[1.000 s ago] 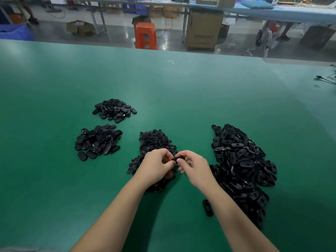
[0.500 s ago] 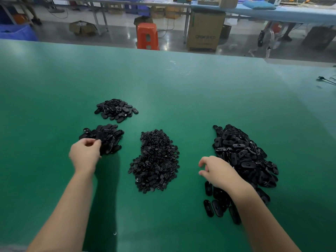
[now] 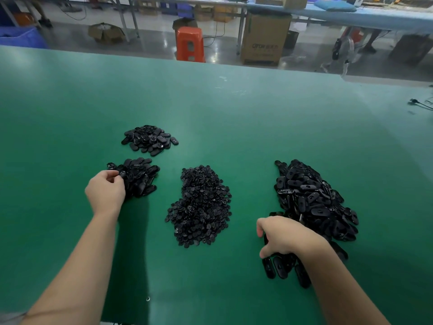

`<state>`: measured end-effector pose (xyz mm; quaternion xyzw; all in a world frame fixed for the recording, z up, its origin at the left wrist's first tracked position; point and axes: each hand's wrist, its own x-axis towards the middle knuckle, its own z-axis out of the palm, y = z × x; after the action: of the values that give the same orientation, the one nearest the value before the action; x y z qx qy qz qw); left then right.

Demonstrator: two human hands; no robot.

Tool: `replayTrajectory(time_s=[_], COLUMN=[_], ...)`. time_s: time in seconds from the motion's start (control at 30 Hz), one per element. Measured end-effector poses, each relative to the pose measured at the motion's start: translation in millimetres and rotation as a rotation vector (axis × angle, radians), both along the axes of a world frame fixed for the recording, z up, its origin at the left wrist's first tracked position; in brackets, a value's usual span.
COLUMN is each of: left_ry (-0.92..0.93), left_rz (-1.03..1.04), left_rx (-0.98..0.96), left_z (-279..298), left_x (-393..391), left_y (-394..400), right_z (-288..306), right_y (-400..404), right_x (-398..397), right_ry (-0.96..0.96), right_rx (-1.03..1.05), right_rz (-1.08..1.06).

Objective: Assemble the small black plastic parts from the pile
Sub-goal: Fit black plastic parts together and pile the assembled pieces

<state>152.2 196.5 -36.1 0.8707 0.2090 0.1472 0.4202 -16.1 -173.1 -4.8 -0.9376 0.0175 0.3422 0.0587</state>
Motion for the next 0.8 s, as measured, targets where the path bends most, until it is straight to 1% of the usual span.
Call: replayTrajectory(time_s=[0.1, 0.23, 0.33, 0.43, 0.53, 0.6, 0.7, 0.8], left_ry=[-0.024, -0.026, -0.014, -0.001, 0.028, 0.047, 0.090, 0.145], left_rz=[-0.105, -0.298, -0.388, -0.459, -0.487, -0.487, -0.516, -0.532], left_rx=[0.012, 0.041, 0.027, 0.053, 0.088, 0.104, 0.137, 0.167], left_z=[1.0, -4.6, -13.2, -20.8, -26.6, -29.0, -28.2, -24.9], left_x=[-9.6, -25.7, -37.8, -49.1, -58.8, -62.0, -62.2, -58.8], left_y=[-13.7, -38.2, -55.5, -68.4, -73.9, -74.2, -74.0, -72.9], right_z=[0.2, 0.2, -1.6, -3.6, -6.3, -5.2, -2.5, -2.3], right_y=[7.0, 12.9, 14.0, 13.7, 12.6, 13.4, 17.9, 25.3], right_x=[-1.2, 1.6, 6.0, 6.1, 4.1, 3.7, 4.8, 7.0], right_ry=[0.018, -0.023, -0.129, -0.272, -0.399, -0.379, -0.259, -0.210], right_rx=[-0.065, -0.092, -0.065, -0.026, -0.006, -0.021, -0.048, -0.067], right_rz=[0.059, 0.080, 0.030, -0.042, -0.112, -0.104, -0.069, -0.066])
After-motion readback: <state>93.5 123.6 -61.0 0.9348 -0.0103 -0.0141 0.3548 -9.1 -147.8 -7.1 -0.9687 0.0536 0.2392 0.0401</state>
